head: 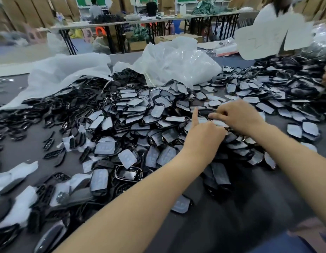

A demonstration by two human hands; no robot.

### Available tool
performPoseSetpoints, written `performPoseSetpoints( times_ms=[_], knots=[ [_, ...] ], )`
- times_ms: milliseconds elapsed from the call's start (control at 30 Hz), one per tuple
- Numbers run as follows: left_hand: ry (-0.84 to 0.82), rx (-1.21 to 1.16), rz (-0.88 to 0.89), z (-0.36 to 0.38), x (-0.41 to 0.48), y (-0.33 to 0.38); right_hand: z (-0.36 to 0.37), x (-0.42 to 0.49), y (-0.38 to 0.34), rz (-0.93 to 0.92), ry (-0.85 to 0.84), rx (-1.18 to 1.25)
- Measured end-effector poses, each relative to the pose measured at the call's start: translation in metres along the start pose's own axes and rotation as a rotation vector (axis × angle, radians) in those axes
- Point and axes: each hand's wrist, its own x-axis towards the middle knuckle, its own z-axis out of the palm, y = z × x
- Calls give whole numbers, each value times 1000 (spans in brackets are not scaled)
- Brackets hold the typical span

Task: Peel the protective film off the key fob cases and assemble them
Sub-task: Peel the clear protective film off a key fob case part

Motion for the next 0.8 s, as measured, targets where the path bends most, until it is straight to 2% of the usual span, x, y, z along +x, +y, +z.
performPoseSetpoints(
  times_ms=[67, 167, 233, 267, 367, 467, 500, 567, 633, 800],
  knots=[
    [19, -71, 19, -4, -9, -9, -11, -2, -8, -7, 116, 44],
    [302, -380, -13, -9, -54, -35, -24, -7, -40, -76, 318, 129],
    [443, -454, -148, -10, -101, -68, -31, -12, -77, -128, 407, 246],
    [427, -447, -253, -10, -126, -92, -32, -14, -100, -151, 421, 322],
    [181, -331, -661, -2, -198, -173, -19, -17, -172, -256, 314, 470],
    [-65, -172, -965, 7, -253, -221, 16, -10, -244, -414, -3, 571],
    [-84, -161, -989, 10, -263, -227, 29, -7, -268, -459, -101, 583],
    [-9, -228, -948, 15, -273, -233, 58, 0, -308, -492, -260, 546],
    [63, -266, -906, 14, -279, -236, 82, 5, -340, -493, -341, 444],
    [185, -285, -939, 15, -293, -255, 108, 9, -377, -489, -210, 179]
  ],
)
